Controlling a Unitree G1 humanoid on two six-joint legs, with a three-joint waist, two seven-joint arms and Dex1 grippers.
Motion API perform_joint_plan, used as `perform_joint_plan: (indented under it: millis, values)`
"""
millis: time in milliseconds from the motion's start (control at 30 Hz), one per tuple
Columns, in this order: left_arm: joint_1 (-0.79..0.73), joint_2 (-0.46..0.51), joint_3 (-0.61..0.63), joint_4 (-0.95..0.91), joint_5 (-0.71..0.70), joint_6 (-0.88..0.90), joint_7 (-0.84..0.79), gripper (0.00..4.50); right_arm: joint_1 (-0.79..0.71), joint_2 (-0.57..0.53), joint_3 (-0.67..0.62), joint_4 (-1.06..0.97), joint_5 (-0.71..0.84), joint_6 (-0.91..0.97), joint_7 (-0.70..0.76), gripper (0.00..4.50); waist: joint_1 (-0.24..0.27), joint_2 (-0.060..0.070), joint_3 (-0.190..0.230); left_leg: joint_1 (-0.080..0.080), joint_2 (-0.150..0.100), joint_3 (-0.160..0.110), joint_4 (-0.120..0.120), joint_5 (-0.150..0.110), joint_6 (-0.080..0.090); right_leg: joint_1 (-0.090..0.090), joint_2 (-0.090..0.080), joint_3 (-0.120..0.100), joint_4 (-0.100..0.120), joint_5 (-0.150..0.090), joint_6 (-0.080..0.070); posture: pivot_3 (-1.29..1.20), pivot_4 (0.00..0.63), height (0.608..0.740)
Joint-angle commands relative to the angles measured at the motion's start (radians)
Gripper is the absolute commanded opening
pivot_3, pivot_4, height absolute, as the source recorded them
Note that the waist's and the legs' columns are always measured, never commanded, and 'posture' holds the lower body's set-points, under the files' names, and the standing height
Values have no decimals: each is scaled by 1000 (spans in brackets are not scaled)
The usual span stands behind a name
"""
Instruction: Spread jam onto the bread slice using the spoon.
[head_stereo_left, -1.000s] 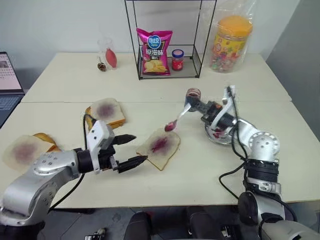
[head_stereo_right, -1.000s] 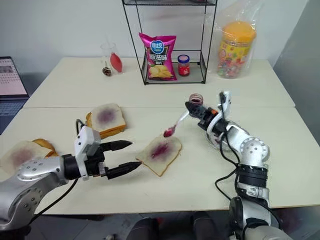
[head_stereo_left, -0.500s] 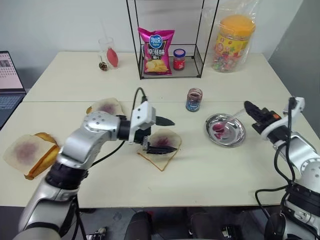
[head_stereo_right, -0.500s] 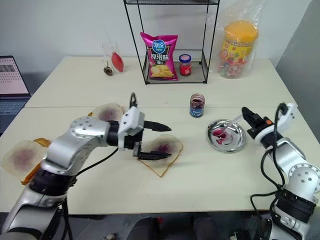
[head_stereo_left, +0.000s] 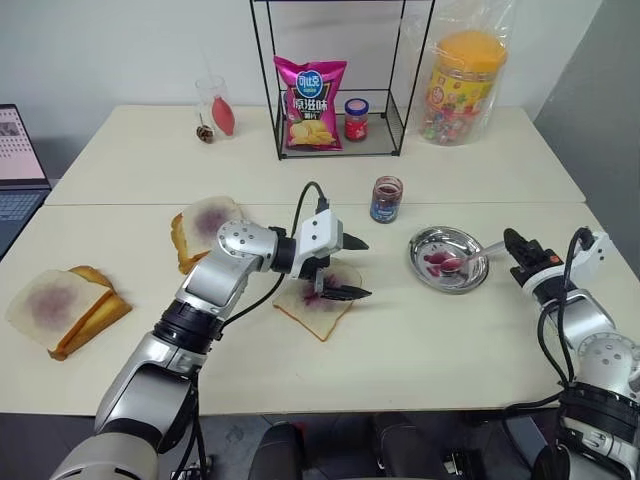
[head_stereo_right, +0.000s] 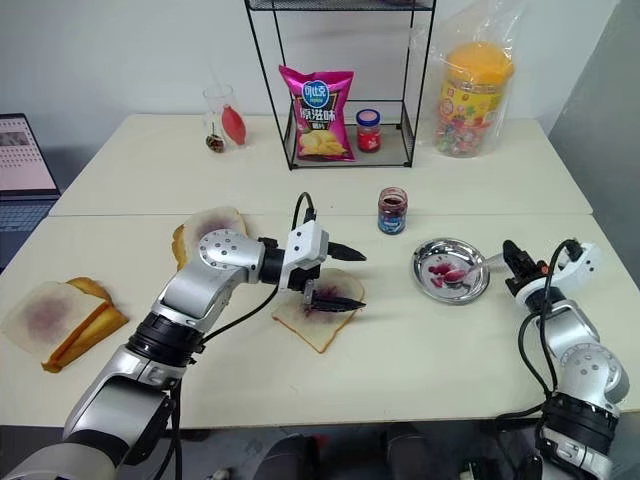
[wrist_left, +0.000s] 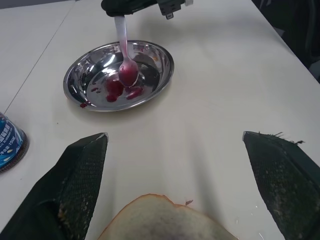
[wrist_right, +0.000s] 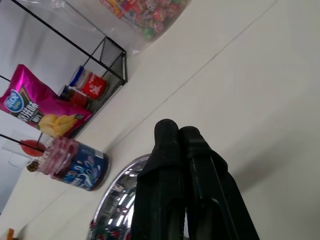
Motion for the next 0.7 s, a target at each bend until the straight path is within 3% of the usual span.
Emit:
perform_joint_plan:
  millis: [33,67,167,700]
  values:
    - [-16,-4,28,-31,2,-7,-2,4500,-28,-30,8,35,-29,-45,57,45,0,0,0,0,0,0,0,0,0,0,0,0,0,0,0,0,150,740]
    - [-15,-4,28,-33,2,-6,-2,4500,-30,-32,10,47,-35,-51,66,45,1,0,0,0,0,0,0,0,0,0,0,0,0,0,0,0,150,740]
    - [-11,-4,28,-42,1,-1,2,4500,-38,-47,7,90,-49,-66,94,588,1,0,0,0,0,0,0,0,0,0,0,0,0,0,0,0,150,740]
    - [-18,0,42,-41,4,2,10,4500,-60,-99,14,174,-113,-90,156,3949,1,0,0,0,0,0,0,0,0,0,0,0,0,0,0,0,150,740]
